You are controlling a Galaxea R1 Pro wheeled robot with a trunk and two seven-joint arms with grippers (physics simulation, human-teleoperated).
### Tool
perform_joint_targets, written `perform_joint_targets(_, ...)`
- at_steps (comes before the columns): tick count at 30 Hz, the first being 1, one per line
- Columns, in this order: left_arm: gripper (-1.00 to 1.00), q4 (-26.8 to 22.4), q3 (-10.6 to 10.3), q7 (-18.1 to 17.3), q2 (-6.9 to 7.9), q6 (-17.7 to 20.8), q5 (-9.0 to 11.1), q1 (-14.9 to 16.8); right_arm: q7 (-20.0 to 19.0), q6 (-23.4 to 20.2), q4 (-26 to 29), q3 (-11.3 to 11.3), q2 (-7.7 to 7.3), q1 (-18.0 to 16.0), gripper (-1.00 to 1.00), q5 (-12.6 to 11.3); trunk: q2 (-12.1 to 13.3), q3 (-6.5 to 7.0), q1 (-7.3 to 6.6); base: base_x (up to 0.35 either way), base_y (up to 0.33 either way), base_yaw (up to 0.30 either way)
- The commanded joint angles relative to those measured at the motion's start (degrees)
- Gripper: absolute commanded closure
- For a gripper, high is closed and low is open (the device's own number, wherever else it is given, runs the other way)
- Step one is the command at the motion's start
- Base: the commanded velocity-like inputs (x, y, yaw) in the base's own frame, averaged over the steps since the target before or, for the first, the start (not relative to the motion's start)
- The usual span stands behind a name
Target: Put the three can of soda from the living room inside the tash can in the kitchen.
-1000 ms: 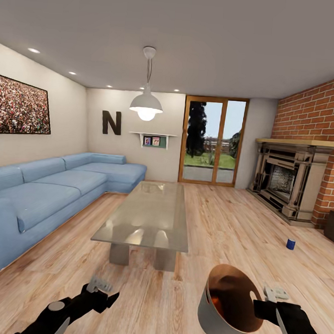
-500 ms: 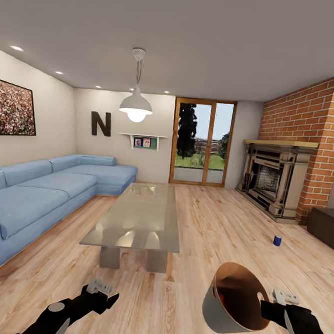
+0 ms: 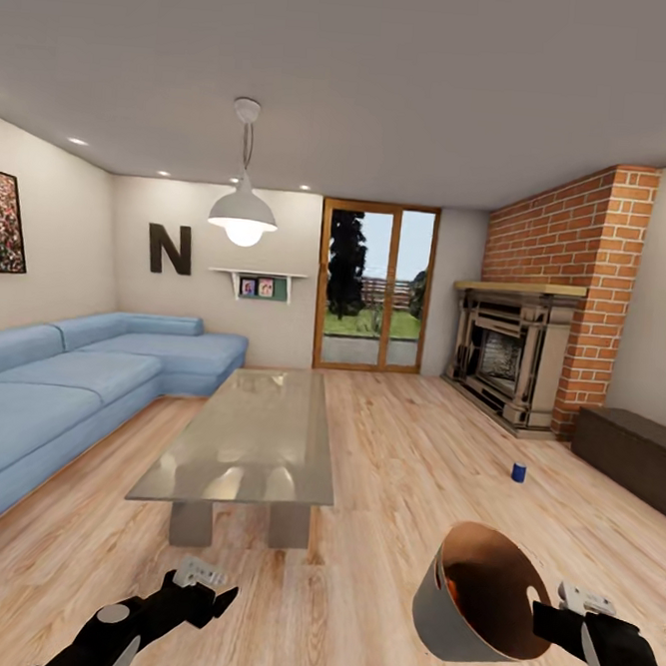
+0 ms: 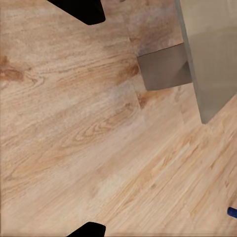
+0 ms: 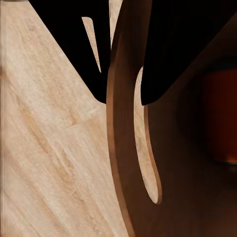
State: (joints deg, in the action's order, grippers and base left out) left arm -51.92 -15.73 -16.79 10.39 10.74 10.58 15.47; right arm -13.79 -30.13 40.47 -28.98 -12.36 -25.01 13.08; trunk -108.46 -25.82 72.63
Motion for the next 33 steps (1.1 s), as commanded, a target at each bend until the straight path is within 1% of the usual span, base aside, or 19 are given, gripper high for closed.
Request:
perform_joint_targets(1, -1.00, 0.37, 0.00, 0.00, -0.01, -0.06, 0.05, 0.00, -0.37, -0.11, 0.05, -0.04, 0.07, -0.04, 1.00, -0.92, 0.00, 0.08, 0.00, 0.000, 0.000, -0.189)
perform_joint_targets(10, -1.00, 2.16, -0.14, 0.14, -0.12, -0.55, -0.11, 0.01, 0.21, -0.11, -0.03, 0.00, 0.36, -0.04, 1.00, -0.86, 0.00, 0.66, 0.00, 0.000, -0.038, -0.189)
perform_joint_targets(17, -1.00, 2.75, -0.15, 0.82, -0.81, -0.63, -0.23, 0.05, 0.29, 0.98, -0.04, -0.02, 0.39, -0.04, 1.00, -0.86, 0.00, 1.11, 0.00, 0.000, -0.246, -0.189)
perform_joint_targets(33, -1.00, 2.87, -0.09, 0.88, -0.90, -0.63, -0.14, 0.02, 0.34, 1.46, -0.04, 0.11, 0.49, -0.04, 1.00, -0.86, 0.00, 2.14, 0.00, 0.000, -0.279, -0.189)
